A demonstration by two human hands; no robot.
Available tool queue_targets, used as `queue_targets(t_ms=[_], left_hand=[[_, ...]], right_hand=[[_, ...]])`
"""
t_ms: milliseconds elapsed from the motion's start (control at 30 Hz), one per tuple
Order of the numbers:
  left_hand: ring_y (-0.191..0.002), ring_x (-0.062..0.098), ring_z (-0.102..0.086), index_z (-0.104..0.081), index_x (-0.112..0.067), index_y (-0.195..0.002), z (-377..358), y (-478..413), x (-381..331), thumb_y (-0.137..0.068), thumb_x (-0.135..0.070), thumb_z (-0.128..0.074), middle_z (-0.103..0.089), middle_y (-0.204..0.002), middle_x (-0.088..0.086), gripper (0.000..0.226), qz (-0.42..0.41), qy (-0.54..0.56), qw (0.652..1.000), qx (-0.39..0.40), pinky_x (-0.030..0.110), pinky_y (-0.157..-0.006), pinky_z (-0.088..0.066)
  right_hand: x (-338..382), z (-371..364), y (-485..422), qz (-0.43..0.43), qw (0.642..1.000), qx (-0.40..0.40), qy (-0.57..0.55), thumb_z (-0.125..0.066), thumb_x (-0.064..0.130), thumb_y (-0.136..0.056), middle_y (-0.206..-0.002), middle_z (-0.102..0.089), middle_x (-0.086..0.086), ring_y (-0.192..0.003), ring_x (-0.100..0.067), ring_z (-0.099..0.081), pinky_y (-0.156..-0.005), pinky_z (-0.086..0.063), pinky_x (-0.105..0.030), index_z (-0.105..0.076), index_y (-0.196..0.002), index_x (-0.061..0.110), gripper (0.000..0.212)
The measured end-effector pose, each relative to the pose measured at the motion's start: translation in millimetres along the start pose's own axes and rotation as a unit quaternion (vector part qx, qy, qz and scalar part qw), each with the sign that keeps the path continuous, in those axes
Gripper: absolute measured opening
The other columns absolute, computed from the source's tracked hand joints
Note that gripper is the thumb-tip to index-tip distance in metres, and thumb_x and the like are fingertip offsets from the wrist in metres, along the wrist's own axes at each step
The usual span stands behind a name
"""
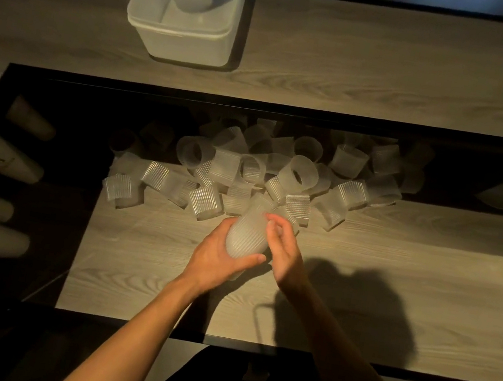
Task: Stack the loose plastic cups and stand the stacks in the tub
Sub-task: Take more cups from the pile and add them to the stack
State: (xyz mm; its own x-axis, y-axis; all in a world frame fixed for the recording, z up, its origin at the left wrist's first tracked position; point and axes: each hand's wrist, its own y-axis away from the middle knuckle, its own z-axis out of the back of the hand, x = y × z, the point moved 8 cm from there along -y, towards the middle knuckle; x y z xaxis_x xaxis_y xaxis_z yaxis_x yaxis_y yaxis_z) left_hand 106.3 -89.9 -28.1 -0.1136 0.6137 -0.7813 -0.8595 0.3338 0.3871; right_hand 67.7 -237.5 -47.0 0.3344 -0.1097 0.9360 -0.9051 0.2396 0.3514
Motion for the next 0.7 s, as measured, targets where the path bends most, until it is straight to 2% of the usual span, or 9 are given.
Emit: queue_targets(t_ms=[133, 233, 300, 367, 433, 500, 533, 633, 700], left_hand=[[-0.106, 0.006, -0.06, -0.044, -0.038, -0.134, 7, -6, 10, -0.061, -0.071, -0.079, -0.06, -0.12, -0.015, 0.088, 0.004, 0.004, 1.0, 0.006, 0.041, -0.091, -0.055], [-0.108, 0.01, -0.059, -0.044, -0.039, -0.134, 11, -11, 16, -0.058, -0.073, -0.078, -0.059, -0.12, -0.015, 0.089, 0.008, -0.012, 1.0, 0.018, 0.044, -0.093, -0.054], [-0.109, 0.012, -0.058, -0.043, -0.038, -0.135, 11, -13, 18, -0.057, -0.075, -0.076, -0.058, -0.121, -0.013, 0.092, 0.007, -0.024, 0.999, 0.025, 0.044, -0.092, -0.054], [-0.109, 0.013, -0.058, -0.044, -0.037, -0.134, 11, -15, 19, -0.056, -0.075, -0.076, -0.058, -0.121, -0.012, 0.093, 0.008, -0.028, 0.999, 0.026, 0.042, -0.091, -0.054], [-0.108, 0.013, -0.059, -0.044, -0.038, -0.133, 9, -18, 18, -0.057, -0.073, -0.078, -0.059, -0.119, -0.012, 0.09, 0.004, -0.035, 0.999, 0.032, 0.042, -0.091, -0.054], [-0.107, 0.012, -0.059, -0.044, -0.039, -0.132, 7, -20, 16, -0.06, -0.069, -0.081, -0.059, -0.116, -0.014, 0.086, -0.004, -0.043, 0.998, 0.041, 0.042, -0.092, -0.053], [-0.106, 0.012, -0.058, -0.044, -0.039, -0.132, 6, -22, 15, -0.062, -0.066, -0.083, -0.058, -0.114, -0.016, 0.084, -0.007, -0.047, 0.998, 0.045, 0.041, -0.092, -0.053], [-0.106, 0.011, -0.058, -0.044, -0.04, -0.131, 6, -25, 14, -0.064, -0.063, -0.084, -0.056, -0.111, -0.02, 0.082, -0.011, -0.061, 0.997, 0.048, 0.039, -0.091, -0.052], [-0.107, 0.012, -0.057, -0.044, -0.04, -0.131, 5, -27, 16, -0.063, -0.066, -0.083, -0.056, -0.113, -0.018, 0.083, -0.009, -0.067, 0.996, 0.051, 0.04, -0.093, -0.051]], right_hand=[[0, -6, -8, 0.045, 0.994, 0.007, 0.097, -0.037, 0.048, -0.099, -0.134, -0.052, 0.016, -0.122, 0.01, -0.048, -0.103, -0.038, -0.013, -0.049, -0.134, 0.032, 0.04], [8, 36, -15, 0.029, 0.985, -0.154, 0.076, -0.047, 0.039, -0.1, -0.126, -0.058, 0.003, -0.107, 0.0, -0.058, -0.088, -0.049, -0.014, -0.052, -0.13, 0.023, 0.034], [5, 67, -22, 0.005, 0.963, -0.256, 0.088, -0.057, 0.04, -0.096, -0.132, -0.056, -0.004, -0.111, -0.013, -0.059, -0.092, -0.053, -0.029, -0.048, -0.135, 0.022, 0.044], [-7, 76, -40, -0.064, 0.962, -0.243, 0.108, -0.063, 0.041, -0.092, -0.138, -0.053, -0.004, -0.121, -0.02, -0.055, -0.099, -0.051, -0.041, -0.041, -0.144, 0.021, 0.06], [-23, 74, -58, -0.127, 0.967, -0.19, 0.11, -0.064, 0.033, -0.093, -0.129, -0.059, -0.005, -0.116, -0.026, -0.059, -0.098, -0.053, -0.047, -0.046, -0.14, 0.02, 0.052], [-18, 77, -65, -0.104, 0.964, -0.189, 0.157, -0.056, 0.022, -0.097, -0.107, -0.067, -0.005, -0.103, -0.029, -0.065, -0.093, -0.054, -0.049, -0.061, -0.116, 0.019, 0.02], [-13, 80, -63, -0.082, 0.961, -0.206, 0.167, -0.053, 0.021, -0.097, -0.099, -0.067, -0.005, -0.098, -0.028, -0.065, -0.091, -0.054, -0.049, -0.063, -0.107, 0.02, 0.014], [-1, 86, -50, -0.031, 0.96, -0.232, 0.154, -0.053, 0.027, -0.098, -0.093, -0.065, 0.001, -0.09, -0.02, -0.063, -0.087, -0.056, -0.044, -0.062, -0.105, 0.024, 0.012], [10, 85, -36, 0.01, 0.948, -0.249, 0.2, -0.05, 0.034, -0.098, -0.1, -0.065, 0.001, -0.092, -0.017, -0.061, -0.083, -0.054, -0.039, -0.061, -0.104, 0.03, 0.013]])
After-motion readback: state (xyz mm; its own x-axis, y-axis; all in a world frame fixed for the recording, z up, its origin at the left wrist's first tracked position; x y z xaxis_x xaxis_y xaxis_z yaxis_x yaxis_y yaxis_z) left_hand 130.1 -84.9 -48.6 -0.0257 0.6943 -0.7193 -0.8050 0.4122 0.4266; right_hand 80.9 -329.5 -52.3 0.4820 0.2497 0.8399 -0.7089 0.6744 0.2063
